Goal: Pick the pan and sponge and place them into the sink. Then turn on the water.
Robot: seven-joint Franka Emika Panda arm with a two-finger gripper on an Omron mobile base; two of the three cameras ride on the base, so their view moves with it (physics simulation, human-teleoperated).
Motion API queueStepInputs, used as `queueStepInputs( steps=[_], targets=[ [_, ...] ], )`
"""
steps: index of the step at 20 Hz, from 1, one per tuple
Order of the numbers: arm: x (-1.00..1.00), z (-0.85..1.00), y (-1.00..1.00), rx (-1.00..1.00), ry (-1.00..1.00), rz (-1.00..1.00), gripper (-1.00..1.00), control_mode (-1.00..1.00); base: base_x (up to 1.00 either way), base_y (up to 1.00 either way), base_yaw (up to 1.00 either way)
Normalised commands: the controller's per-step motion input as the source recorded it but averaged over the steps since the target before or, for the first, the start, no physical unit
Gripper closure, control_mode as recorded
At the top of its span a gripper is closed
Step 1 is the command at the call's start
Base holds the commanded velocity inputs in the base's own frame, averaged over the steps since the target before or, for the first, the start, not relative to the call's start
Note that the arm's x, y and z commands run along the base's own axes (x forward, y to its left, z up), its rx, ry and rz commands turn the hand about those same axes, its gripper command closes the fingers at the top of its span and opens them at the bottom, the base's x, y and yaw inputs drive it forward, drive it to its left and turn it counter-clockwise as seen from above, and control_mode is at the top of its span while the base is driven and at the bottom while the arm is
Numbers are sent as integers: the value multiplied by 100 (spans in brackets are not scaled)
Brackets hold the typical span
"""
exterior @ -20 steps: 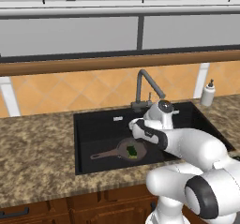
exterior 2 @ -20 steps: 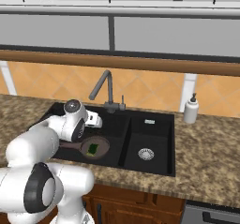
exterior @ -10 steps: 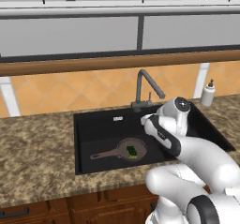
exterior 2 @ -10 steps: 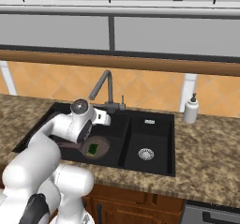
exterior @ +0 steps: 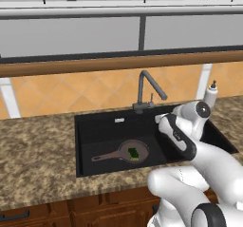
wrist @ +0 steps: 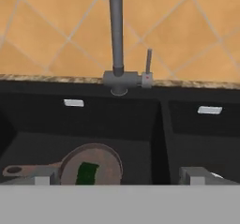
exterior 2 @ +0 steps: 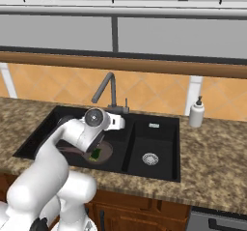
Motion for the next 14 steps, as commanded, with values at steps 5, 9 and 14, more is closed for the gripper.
queueStepInputs(
  steps=[5,9,14],
  targets=[
    [4,0,-9,0,-18,0,-100,-100,0,0,0],
    [16,0,0,0,-9,0,-100,-100,0,0,0],
    [26,0,0,0,-7,0,-100,-100,0,0,0]
  ],
)
